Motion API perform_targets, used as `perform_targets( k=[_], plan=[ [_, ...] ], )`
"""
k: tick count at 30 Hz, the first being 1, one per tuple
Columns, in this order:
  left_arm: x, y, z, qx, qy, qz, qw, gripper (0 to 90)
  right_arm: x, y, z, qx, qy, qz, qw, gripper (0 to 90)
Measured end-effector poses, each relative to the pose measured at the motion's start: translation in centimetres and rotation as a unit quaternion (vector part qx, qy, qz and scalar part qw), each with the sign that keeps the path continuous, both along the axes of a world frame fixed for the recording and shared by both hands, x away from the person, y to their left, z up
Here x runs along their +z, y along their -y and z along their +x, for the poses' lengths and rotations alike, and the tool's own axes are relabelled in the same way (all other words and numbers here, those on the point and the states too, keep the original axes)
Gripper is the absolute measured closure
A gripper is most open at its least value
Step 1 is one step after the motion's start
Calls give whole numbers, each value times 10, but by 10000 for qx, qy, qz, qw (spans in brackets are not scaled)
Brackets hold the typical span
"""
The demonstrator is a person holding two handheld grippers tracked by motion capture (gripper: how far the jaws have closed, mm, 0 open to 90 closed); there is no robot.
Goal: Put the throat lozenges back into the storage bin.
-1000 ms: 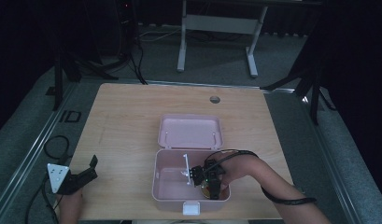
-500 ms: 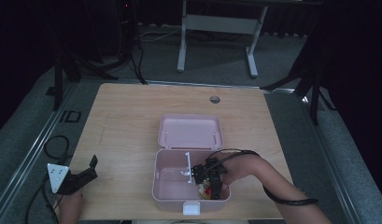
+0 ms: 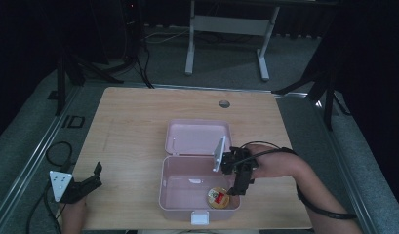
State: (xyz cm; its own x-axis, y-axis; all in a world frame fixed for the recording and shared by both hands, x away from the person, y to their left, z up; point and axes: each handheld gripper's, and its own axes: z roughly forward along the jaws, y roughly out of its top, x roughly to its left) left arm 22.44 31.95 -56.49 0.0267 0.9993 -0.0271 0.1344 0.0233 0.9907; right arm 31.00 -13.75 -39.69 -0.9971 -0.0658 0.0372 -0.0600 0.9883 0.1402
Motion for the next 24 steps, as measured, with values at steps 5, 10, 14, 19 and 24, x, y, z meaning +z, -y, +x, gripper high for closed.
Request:
perform_targets(
  k=[5,10,14,19,24],
  plan=[
    [0,0,0,2,0,5,10000,3,7,36,8,-370,214,178,9989,121],
    [0,0,0,1,0,8,10000,3,-1,70,17,-749,258,364,9962,124],
    [0,0,0,-8,15,8,10000,4,-19,94,21,-1068,320,684,9914,131],
    [0,0,-1,-9,24,1,10000,3,-56,122,24,-1546,454,1196,9797,131],
    [0,0,-1,-2,20,-17,10000,3,-93,147,28,-2113,599,1605,9623,130]
  ],
)
